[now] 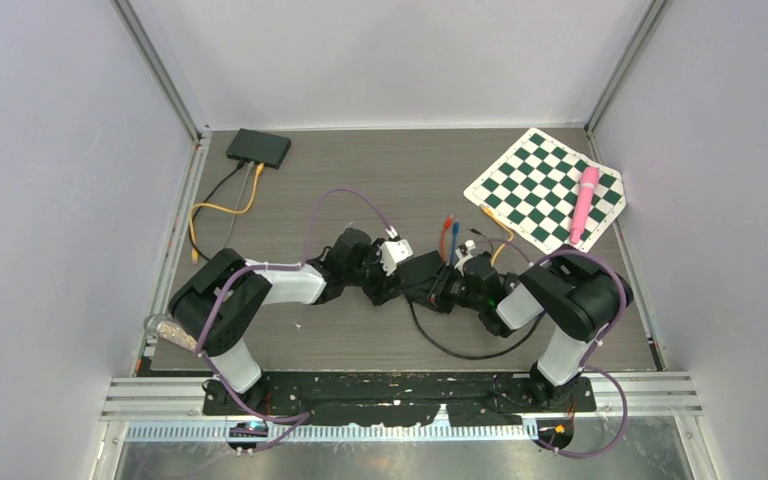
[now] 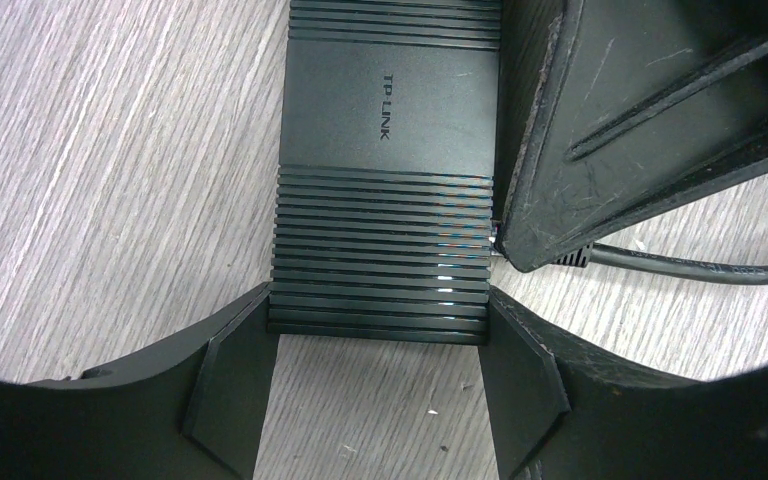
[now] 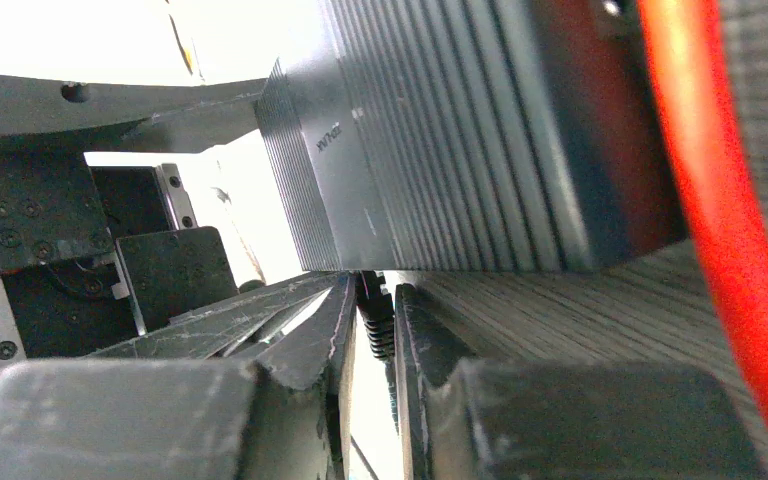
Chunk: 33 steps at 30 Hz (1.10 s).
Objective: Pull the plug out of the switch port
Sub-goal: Pull the connector from the switch port.
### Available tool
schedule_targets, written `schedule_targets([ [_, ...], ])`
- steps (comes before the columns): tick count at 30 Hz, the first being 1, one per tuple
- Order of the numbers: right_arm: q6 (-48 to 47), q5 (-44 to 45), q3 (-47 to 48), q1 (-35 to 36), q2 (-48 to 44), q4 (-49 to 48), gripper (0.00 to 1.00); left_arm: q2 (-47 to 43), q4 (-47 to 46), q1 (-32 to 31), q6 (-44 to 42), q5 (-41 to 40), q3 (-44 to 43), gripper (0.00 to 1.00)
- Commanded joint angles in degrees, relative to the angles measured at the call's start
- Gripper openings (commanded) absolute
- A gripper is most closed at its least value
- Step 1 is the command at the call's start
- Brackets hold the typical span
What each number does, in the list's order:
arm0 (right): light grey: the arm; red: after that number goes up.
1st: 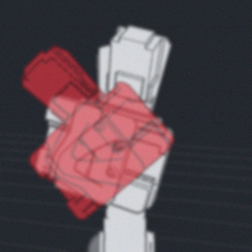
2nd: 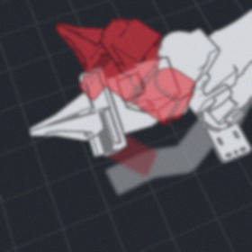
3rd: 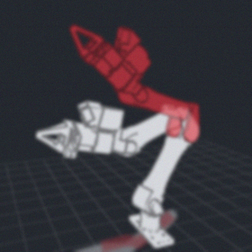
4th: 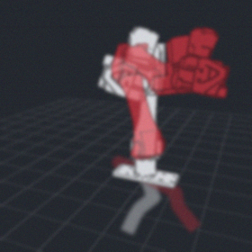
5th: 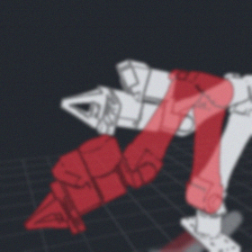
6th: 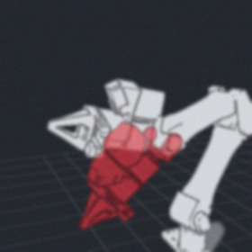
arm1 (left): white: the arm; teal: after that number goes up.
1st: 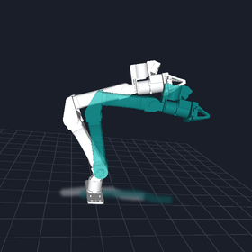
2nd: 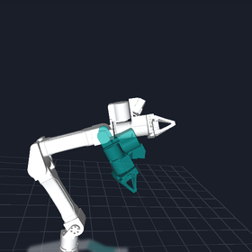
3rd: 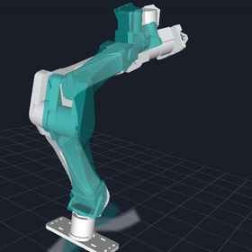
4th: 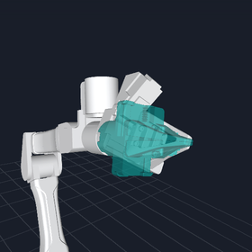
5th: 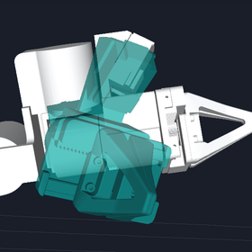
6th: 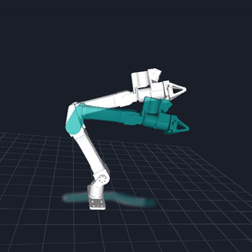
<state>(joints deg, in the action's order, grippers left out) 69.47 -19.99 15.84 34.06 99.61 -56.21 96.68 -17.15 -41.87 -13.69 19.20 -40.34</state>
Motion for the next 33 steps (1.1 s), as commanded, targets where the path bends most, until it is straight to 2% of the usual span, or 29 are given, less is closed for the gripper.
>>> schedule_targets([
  [1, -6.80, 5.89, 3.28, 0.50, -1.91, 15.45, 0.17, 1.46, 2.48, -0.66, 0.12, 1.10, 1.32, 0.48],
  [4, -10.66, 6.54, 4.08, 0.43, -5.52, 22.44, 0.14, 1.50, 2.81, -0.59, -0.10, 1.04, 1.09, 0.47],
  [9, -14.97, 5.19, 4.02, 0.52, -8.81, 25.18, 0.15, 2.15, 2.73, -0.60, -0.19, 1.14, 0.64, 0.47],
  [10, -15.57, 4.94, 4.51, 0.53, -8.91, 25.53, 0.17, 2.23, 2.73, -0.64, -0.12, 1.33, 0.53, 0.47],
  [13, -16.81, 6.74, 6.18, 0.51, -9.29, 29.27, 0.35, 2.13, 2.34, -0.65, 0.07, 1.51, 0.66, 0.47],
  [15, -17.03, 7.63, 7.77, 0.55, -9.15, 30.93, 0.43, 2.18, 2.34, -0.66, -0.01, 1.37, 0.76, 0.47],
  [17, -16.57, 8.12, 8.89, 0.55, -8.60, 31.17, 0.45, 2.19, 2.62, -0.67, -0.10, 1.43, 0.69, 0.47],
  [20, -15.08, 8.74, 9.43, 0.56, -7.47, 30.21, 0.43, 1.93, 2.39, -0.64, 0.02, 1.41, 1.00, 0.47],
  [26, -15.08, 8.64, 8.94, 0.57, -5.36, 28.76, 0.27, 1.75, 2.38, -0.66, 0.03, 1.42, 1.09, 0.47],
  [30, -15.37, 7.15, 7.11, 0.59, -5.57, 24.29, 0.27, 2.07, 2.30, -0.59, -0.02, 1.52, 0.96, 0.46],
  [33, -15.89, 3.67, 4.24, 0.57, -5.38, 16.59, 0.33, 2.13, 2.29, -0.64, 0.08, 1.64, 0.87, 0.46],
])
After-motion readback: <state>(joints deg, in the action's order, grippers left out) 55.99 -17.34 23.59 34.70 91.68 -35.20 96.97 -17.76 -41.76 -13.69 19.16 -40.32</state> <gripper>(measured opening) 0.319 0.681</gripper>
